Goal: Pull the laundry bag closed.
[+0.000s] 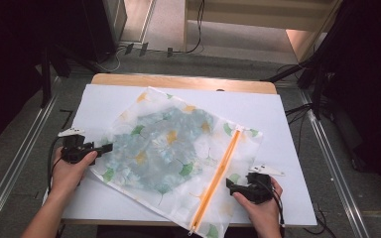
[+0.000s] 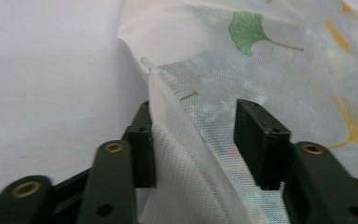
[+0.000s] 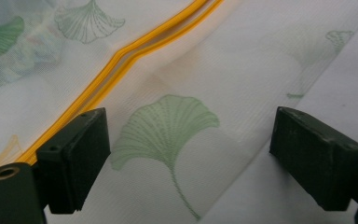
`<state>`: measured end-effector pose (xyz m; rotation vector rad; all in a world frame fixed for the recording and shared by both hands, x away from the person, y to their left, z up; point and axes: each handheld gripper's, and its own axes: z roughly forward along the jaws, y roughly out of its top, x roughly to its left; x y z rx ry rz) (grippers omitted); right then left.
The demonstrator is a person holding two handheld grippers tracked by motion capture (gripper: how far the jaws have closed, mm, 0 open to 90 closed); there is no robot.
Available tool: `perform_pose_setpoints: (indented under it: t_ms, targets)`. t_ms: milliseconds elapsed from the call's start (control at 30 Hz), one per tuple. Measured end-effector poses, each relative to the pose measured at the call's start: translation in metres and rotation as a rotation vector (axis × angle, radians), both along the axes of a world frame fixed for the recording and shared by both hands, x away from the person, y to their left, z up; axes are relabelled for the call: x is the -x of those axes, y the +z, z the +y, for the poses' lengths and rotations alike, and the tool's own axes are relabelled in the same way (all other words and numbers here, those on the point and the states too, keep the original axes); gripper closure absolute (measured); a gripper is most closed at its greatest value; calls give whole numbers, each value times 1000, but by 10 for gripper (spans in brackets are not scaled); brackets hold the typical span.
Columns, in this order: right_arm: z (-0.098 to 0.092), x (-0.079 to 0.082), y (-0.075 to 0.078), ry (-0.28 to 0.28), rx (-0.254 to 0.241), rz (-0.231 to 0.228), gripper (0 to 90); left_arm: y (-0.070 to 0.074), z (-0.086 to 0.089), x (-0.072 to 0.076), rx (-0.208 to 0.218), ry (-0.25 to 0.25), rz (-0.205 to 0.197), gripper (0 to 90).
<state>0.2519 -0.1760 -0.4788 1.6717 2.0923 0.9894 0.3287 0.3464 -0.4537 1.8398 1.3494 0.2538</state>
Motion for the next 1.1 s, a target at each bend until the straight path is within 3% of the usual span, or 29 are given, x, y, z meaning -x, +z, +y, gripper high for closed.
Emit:
perform_pose_setpoints:
  t_ms: [67,100,133,167,200,233,267,333,400,500,600,667,867,933,1067,1100]
  targets:
    - [10,2,-1,-19,71,-10,140,0,-3,0,3,-17,15,631]
    - [10,2,-1,-19,71,-10,140,0,-3,0,3,-17,15,681]
    - [14,2,-1,-39,116,-17,216,-1,-3,0,11,-29,33,711]
    - [14,2,-1,-39,116,-17,216,-1,-3,0,11,-29,33,750]
    - [13,3,0,-58,132,-24,337,-1,-3,0,20,-33,43,768]
    - [10,3,1,-57,127,-28,404,-3,-4,0,22,-45,56,772]
    - [10,3,1,-57,127,-28,404,-3,-4,0,22,-45,56,780]
    - [1,2,2,-74,109,-26,589,-3,-7,0,22,-55,62,799]
    - [-2,2,2,-79,111,-33,716,-3,-8,0,23,-59,61,823]
    - [-8,-2,1,-66,30,-27,899,-1,-11,0,20,-72,50,858]
    - [-15,-7,-1,-28,-61,-4,900,0,-11,1,10,-84,46,882]
    - [-17,-9,-1,-21,-72,-3,900,1,-9,2,8,-84,46,887]
    - [-16,-12,4,-25,-44,-35,900,0,-9,8,-13,-109,61,890]
    - [-16,-20,7,-29,-19,-54,900,1,-8,14,-28,-125,73,890]
    - [-12,-50,7,2,32,-75,900,1,-8,28,-48,-147,93,890]
    - [-12,-50,7,2,32,-75,900,1,-8,31,-46,-150,100,890]
